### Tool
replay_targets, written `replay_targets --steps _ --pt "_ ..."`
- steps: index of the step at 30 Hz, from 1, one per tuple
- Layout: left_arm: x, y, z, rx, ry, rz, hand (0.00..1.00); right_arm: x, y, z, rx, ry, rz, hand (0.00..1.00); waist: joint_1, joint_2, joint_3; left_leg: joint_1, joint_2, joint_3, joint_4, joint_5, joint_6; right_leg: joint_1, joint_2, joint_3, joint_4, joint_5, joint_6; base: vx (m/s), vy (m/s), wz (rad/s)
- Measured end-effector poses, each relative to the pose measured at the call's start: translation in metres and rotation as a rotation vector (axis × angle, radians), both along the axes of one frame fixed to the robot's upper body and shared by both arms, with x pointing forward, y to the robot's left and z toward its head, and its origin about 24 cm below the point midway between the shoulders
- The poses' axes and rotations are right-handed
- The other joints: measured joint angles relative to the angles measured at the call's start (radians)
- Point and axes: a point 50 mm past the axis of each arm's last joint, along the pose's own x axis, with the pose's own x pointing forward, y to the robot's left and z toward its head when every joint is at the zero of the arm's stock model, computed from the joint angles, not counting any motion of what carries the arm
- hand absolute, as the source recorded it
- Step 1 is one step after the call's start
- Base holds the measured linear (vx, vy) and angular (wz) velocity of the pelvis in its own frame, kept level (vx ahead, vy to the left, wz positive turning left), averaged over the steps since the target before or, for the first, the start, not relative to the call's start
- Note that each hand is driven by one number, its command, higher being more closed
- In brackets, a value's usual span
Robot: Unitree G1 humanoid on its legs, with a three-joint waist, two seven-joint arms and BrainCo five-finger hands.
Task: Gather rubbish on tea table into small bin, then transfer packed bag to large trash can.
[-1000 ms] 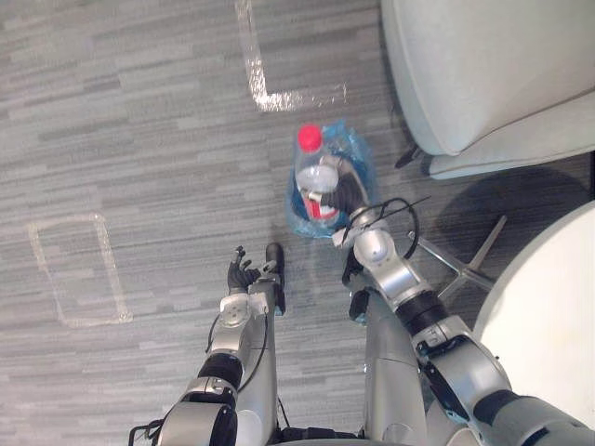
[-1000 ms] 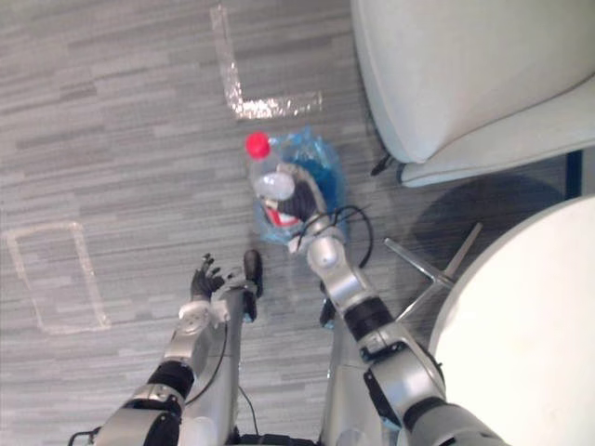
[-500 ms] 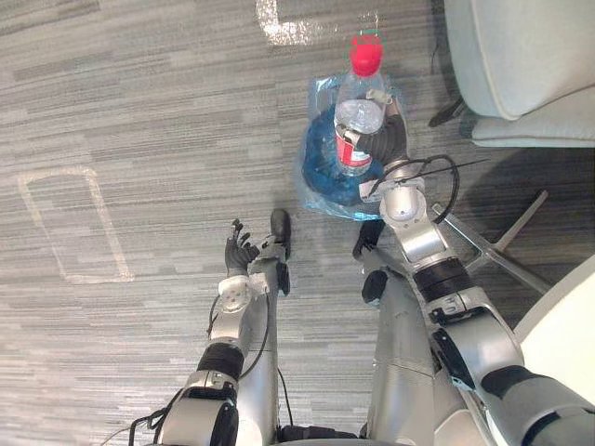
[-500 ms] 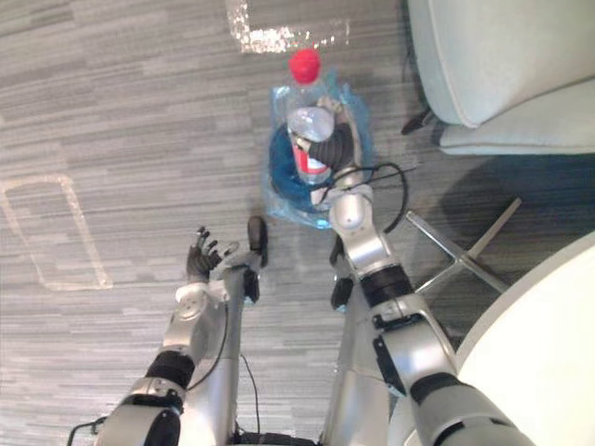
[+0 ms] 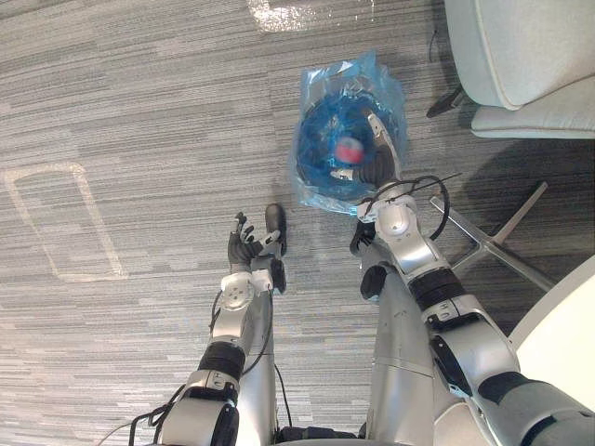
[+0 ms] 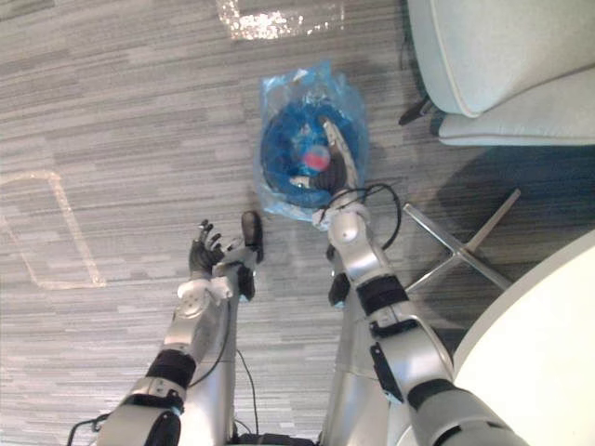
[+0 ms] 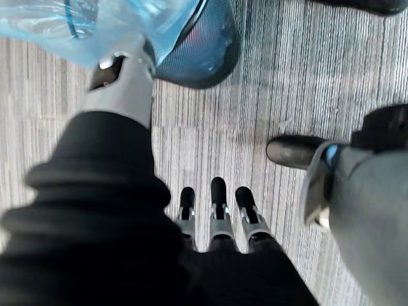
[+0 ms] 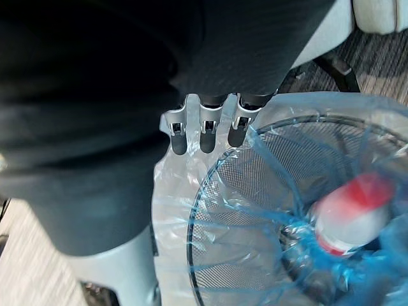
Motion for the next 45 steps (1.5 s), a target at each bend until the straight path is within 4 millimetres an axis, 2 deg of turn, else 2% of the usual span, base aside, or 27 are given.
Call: replay_targets --steps 10,13,18,21,26,32,37,38,45 --pt "0.000 0.001 0.001 0.002 -0.002 0.006 0.00 -0.011 0.013 -0.032 -0.189 0.051 0.033 0.00 -0.018 -0.019 -0.010 0.000 0.024 0.002 0.017 -0.006 -0.007 0.000 0.020 0.001 0.004 0.001 -0.001 0.01 -0.012 -0.06" --pt "0.000 0.000 0.001 0.013 -0.005 -0.003 0.00 -0.013 0.015 -0.039 -0.224 0.066 0.037 0.00 -0.019 -0.020 -0.011 0.001 0.029 0.008 0.025 -0.010 -0.005 0.000 0.021 0.004 0.006 0.002 -0.003 0.01 0.000 -0.06" --pt "0.000 0.000 0.001 0.014 -0.004 -0.004 0.00 -0.017 0.033 -0.049 -0.256 0.095 0.077 0.00 -0.014 -0.021 -0.011 0.000 0.032 0.012 0.025 -0.014 0.002 0.000 0.021 0.004 0.003 0.004 -0.005 0.00 0.000 0.00" --pt "-0.001 -0.001 0.001 0.014 -0.003 -0.005 0.00 -0.014 0.037 -0.056 -0.288 0.129 0.072 0.00 -0.012 -0.021 -0.011 0.000 0.039 0.024 0.017 -0.014 0.002 0.000 0.021 0.003 -0.005 0.007 -0.007 0.00 0.000 0.00" --pt "0.000 0.000 0.004 0.008 -0.024 0.000 0.00 -0.005 0.028 -0.065 -0.347 0.199 0.027 0.00 -0.012 -0.021 -0.011 0.000 0.030 0.025 -0.018 0.006 -0.006 -0.009 0.015 0.001 -0.013 0.006 -0.007 0.02 -0.001 0.08" --pt "0.000 -0.002 0.008 -0.018 -0.045 0.005 0.00 0.006 0.016 -0.059 -0.430 0.209 -0.022 0.00 -0.014 -0.021 -0.011 -0.027 0.024 0.023 -0.045 0.030 -0.014 -0.051 0.012 0.002 -0.007 0.003 -0.007 0.02 -0.021 0.08" --pt "0.001 -0.005 0.010 -0.037 -0.051 0.005 0.00 0.010 0.008 -0.067 -0.524 0.254 -0.054 0.00 -0.014 -0.021 -0.011 -0.056 0.023 0.020 -0.044 0.037 -0.016 -0.084 0.011 0.004 0.009 0.002 -0.006 0.00 -0.019 0.05" --pt "0.002 -0.005 0.010 -0.047 -0.054 0.008 0.00 0.010 0.009 -0.068 -0.537 0.254 -0.053 1.00 -0.014 -0.021 -0.011 -0.062 0.023 0.017 -0.044 0.039 -0.016 -0.089 0.011 0.003 0.010 0.002 -0.006 -0.01 -0.015 0.05" --pt "0.004 -0.006 0.014 -0.067 -0.064 0.013 0.00 0.013 0.011 -0.064 -0.568 0.250 -0.055 1.00 -0.011 -0.021 -0.011 -0.074 0.022 0.007 -0.045 0.048 -0.020 -0.106 0.011 -0.001 0.027 -0.006 -0.017 -0.01 -0.018 0.05"
